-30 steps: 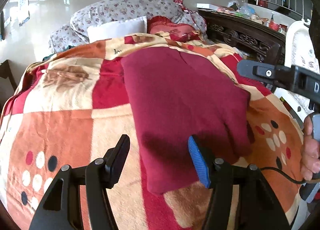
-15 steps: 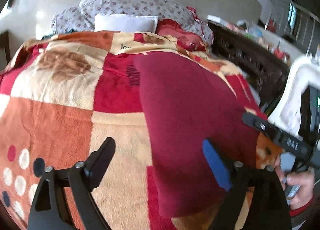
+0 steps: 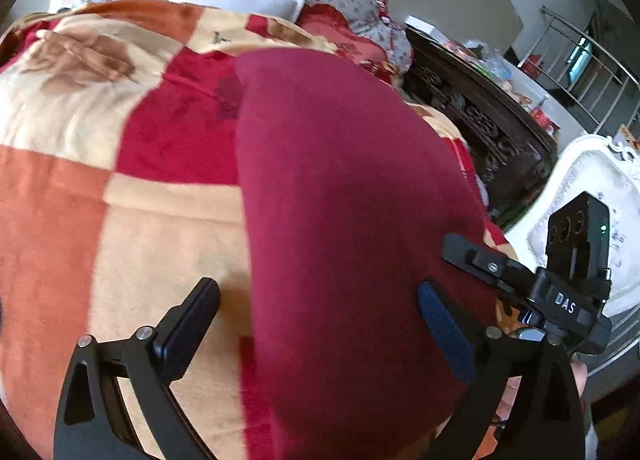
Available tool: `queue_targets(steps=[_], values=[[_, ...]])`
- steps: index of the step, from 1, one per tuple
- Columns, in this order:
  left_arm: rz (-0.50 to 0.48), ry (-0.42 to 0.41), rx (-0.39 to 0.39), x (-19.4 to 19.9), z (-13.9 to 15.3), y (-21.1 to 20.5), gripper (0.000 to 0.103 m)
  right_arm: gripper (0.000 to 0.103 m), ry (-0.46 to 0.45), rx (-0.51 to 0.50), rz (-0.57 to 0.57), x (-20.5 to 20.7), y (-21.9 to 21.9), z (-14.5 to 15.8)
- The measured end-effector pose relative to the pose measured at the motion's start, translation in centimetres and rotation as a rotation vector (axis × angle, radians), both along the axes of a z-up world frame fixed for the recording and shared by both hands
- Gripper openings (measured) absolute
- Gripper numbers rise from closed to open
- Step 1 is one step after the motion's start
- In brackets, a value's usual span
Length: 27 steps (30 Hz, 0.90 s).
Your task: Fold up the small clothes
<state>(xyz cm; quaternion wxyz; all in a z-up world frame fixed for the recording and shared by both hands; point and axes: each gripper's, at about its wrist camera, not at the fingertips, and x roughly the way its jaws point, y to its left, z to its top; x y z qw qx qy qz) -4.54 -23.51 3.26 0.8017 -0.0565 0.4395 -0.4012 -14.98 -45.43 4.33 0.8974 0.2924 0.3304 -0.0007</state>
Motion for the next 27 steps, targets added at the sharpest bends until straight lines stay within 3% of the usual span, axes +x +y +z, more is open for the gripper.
queue_targets(steps=[1,4,7,14,20,24,27], values=[[-0.041,0.004,-0.012,-0.3,0.3,-0.2,0.068,0.067,-0.007,-0.023,-0.003,-0.2,0.3,0.5],[-0.043,-0.049,0.000,-1.3,1.7,0.2,0.055,0.054,-0.007,-0.092,-0.016,-1.0,1.4,2.2],[-0.044,-0.064,-0.016,-2.5,3.3,1.6,0.049,0.050,-0.015,-0.097,-0.011,-1.8,2.5,3.7],[-0.030,-0.101,0.020,-7.1,5.6,8.2,0.049,0.049,-0.024,-0.111,0.096,-5.3,8.6,6.0],[0.008,-0.075,0.112,-10.8,3.5,13.5,0.049,0.049,0.017,-0.092,0.160,-8.1,14.2,3.9],[0.059,-0.077,0.162,-11.5,1.4,14.2,0.059,0.068,0.100,-0.122,0.112,-8.9,15.5,1.7],[0.112,-0.102,0.175,-11.9,1.8,14.5,0.063,0.070,0.073,-0.129,0.089,-10.5,15.5,3.2]])
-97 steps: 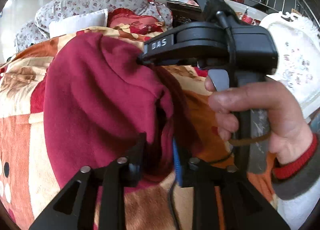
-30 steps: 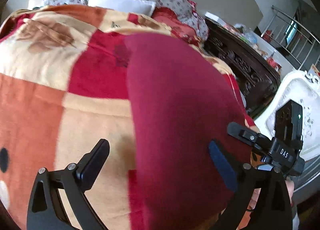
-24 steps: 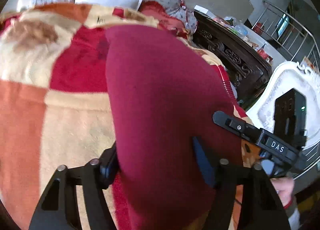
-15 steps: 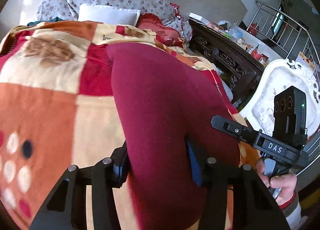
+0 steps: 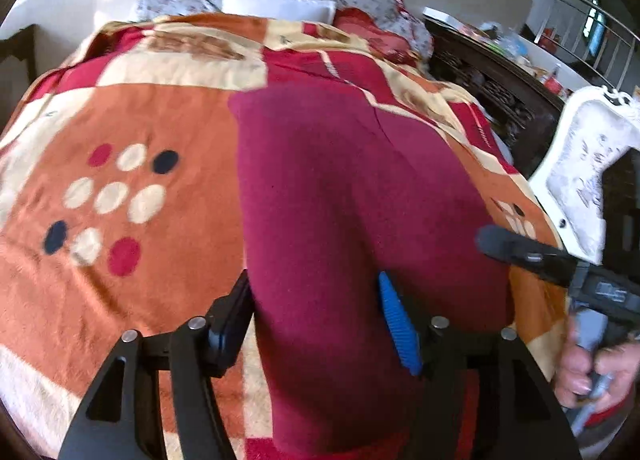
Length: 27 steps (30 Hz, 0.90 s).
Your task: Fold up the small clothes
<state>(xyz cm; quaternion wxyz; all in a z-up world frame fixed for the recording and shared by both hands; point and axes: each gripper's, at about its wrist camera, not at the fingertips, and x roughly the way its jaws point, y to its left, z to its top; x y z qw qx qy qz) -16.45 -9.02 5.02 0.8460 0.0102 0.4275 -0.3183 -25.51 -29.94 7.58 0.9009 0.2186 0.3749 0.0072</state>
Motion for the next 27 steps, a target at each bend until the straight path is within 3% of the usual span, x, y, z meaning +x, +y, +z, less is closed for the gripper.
queue_targets(steps=[3,5,6,7,8,14,17,19,27], values=[[0.042,-0.054,0.018,-0.6,1.0,0.4,0.064,0.070,-0.058,-0.112,-0.028,-1.4,1.0,2.8],[0.065,-0.097,0.033,-1.0,1.7,0.6,0.070,0.070,-0.098,-0.154,-0.012,-1.9,2.0,4.0],[0.074,-0.111,0.040,-1.2,1.9,0.7,0.072,0.065,-0.116,-0.165,-0.001,-2.0,2.5,4.4],[0.084,-0.125,0.047,-1.4,2.1,0.9,0.072,0.053,-0.131,-0.173,0.004,-2.0,2.9,4.8],[0.095,-0.136,0.053,-1.6,2.3,1.1,0.072,0.051,-0.143,-0.180,0.005,-2.1,3.3,5.0],[0.156,-0.217,0.101,-2.6,3.3,1.7,0.076,0.051,-0.144,-0.217,-0.006,-2.0,5.4,4.7],[0.160,-0.232,0.106,-3.1,3.5,1.9,0.077,0.059,-0.143,-0.263,-0.037,-2.1,6.3,4.4],[0.158,-0.232,0.099,-3.4,3.7,1.9,0.079,0.076,-0.145,-0.275,-0.065,-2.5,6.6,4.2],[0.171,-0.256,0.087,-4.3,4.6,2.2,0.084,0.086,-0.151,-0.327,-0.082,-3.1,7.3,4.7]])
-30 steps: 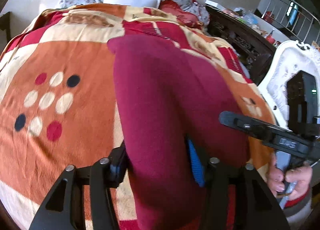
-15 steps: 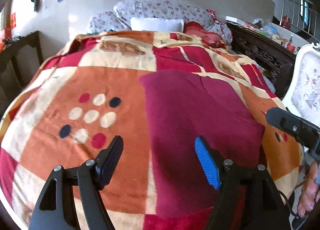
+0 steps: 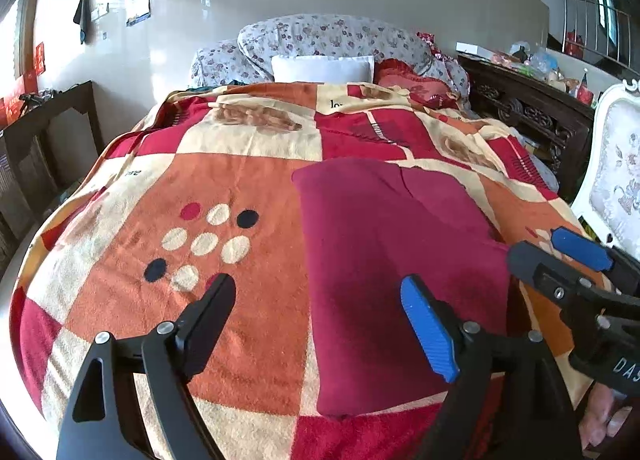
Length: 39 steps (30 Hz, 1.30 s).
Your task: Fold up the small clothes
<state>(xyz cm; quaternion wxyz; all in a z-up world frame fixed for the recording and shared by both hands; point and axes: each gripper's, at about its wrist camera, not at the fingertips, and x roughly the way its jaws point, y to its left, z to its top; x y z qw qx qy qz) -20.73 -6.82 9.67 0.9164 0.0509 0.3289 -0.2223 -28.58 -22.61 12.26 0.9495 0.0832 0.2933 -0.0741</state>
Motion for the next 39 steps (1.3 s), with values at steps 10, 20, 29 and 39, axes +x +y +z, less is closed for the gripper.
queue_targets(steps=[10,20,29,39], values=[[0.024,-0.020,-0.016,-0.4,0.8,0.5,0.091,0.097,0.001,-0.017,-0.021,0.0,0.3,0.2],[0.049,-0.031,-0.013,-0.4,1.1,1.0,0.092,0.098,0.012,-0.004,-0.026,0.0,0.1,0.0],[0.060,-0.031,-0.005,-0.2,1.0,1.1,0.092,0.099,0.023,0.007,-0.039,-0.1,-0.4,-0.3],[0.061,-0.023,0.005,0.1,0.5,1.1,0.092,0.099,0.034,0.019,-0.038,0.0,-0.4,-0.5]])
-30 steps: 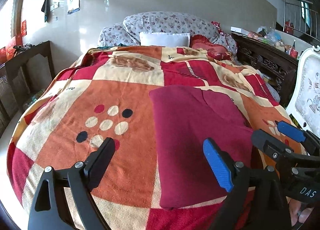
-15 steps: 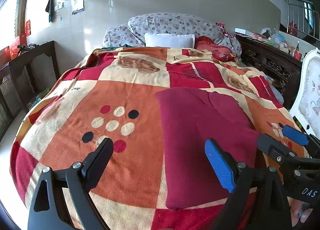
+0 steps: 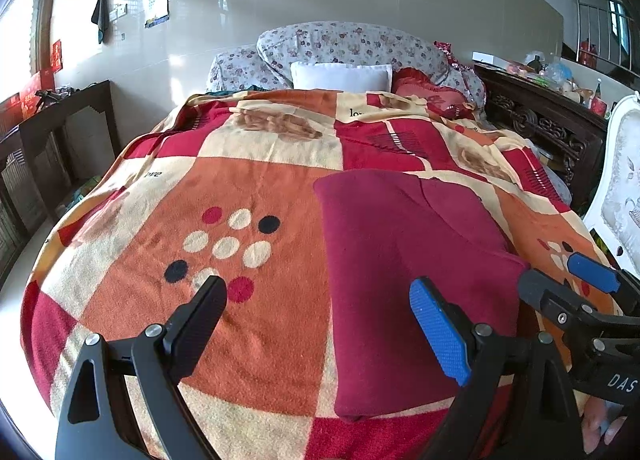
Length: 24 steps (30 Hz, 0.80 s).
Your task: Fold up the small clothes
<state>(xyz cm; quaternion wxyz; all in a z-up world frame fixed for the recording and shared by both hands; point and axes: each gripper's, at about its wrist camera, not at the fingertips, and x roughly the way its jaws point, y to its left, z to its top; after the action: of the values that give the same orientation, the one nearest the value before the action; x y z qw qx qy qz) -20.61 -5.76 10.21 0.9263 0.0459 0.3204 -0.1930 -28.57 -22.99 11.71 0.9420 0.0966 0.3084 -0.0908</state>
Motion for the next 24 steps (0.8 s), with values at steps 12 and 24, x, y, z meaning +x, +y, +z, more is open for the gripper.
queue_targets(steps=[12,24], values=[[0.008,-0.008,0.023,0.2,-0.7,-0.3,0.092,0.100,0.028,0.009,-0.001,0.3,0.1,-0.7],[0.006,0.010,0.011,0.3,-0.7,-0.4,0.092,0.100,0.040,0.023,0.003,0.4,-0.1,-1.2]])
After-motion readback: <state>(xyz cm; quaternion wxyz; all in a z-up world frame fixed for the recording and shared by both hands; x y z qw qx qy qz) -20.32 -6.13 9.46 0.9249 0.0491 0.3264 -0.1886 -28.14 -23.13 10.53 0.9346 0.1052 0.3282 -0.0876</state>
